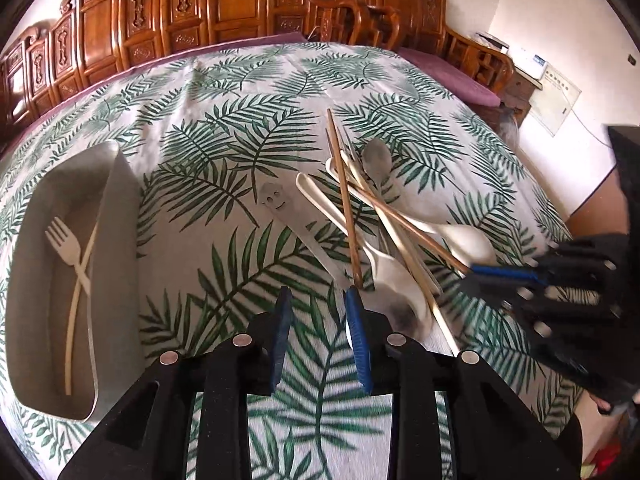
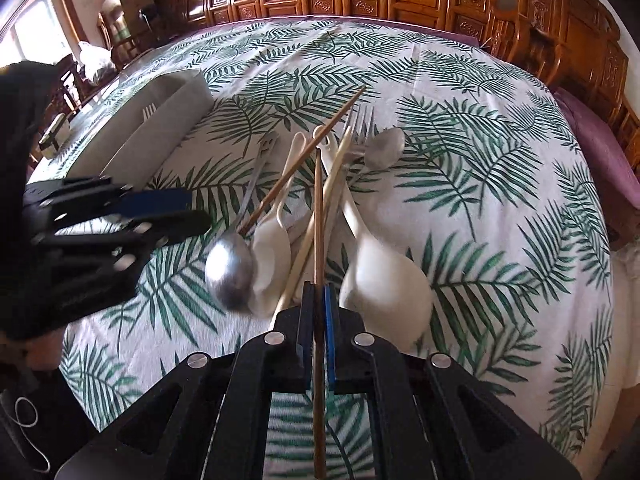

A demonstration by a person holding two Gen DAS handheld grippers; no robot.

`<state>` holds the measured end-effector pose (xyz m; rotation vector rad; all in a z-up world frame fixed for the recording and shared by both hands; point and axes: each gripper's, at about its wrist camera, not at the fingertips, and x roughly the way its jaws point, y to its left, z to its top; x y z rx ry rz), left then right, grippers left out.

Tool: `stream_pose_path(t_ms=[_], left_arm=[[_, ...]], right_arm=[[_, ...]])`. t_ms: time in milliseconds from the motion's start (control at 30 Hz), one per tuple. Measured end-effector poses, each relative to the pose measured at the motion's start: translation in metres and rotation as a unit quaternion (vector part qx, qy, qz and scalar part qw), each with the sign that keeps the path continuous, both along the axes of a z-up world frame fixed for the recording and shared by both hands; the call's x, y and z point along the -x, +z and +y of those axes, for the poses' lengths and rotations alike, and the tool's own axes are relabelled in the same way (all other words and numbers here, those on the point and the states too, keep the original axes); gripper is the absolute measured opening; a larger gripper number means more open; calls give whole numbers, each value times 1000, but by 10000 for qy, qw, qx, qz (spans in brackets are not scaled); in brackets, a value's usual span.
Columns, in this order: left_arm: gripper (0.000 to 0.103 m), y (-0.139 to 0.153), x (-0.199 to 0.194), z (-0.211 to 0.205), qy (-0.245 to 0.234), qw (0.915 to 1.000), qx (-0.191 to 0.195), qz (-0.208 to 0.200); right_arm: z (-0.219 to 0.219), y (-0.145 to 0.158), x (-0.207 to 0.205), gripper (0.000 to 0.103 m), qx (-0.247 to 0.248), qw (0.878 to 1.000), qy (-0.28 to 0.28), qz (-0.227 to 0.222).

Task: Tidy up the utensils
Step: 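Grasp another wooden chopstick with the right tool while the left reaches toward the metal spoon, then grasp the smiley-handled metal spoon with the left tool and lift it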

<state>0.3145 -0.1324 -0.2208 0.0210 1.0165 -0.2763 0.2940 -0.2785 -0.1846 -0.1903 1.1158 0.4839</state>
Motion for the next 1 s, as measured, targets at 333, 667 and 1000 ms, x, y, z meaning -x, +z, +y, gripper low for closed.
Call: stream_pose_path(t_ms=[333,667,1000], left_arm=[[26,-9,-25,-4,248,9993,199,208],[27,-11,-24,-14,200,9991,-92,356],[26,-14,-25,-18,201,9977,-351,543]], right_arm=[[-17,0,2,6,-47,9998,-188,2],[-15,-5,2,6,62,9998,-176,11],[-17,-10,1,6,88,9997,-219,43]])
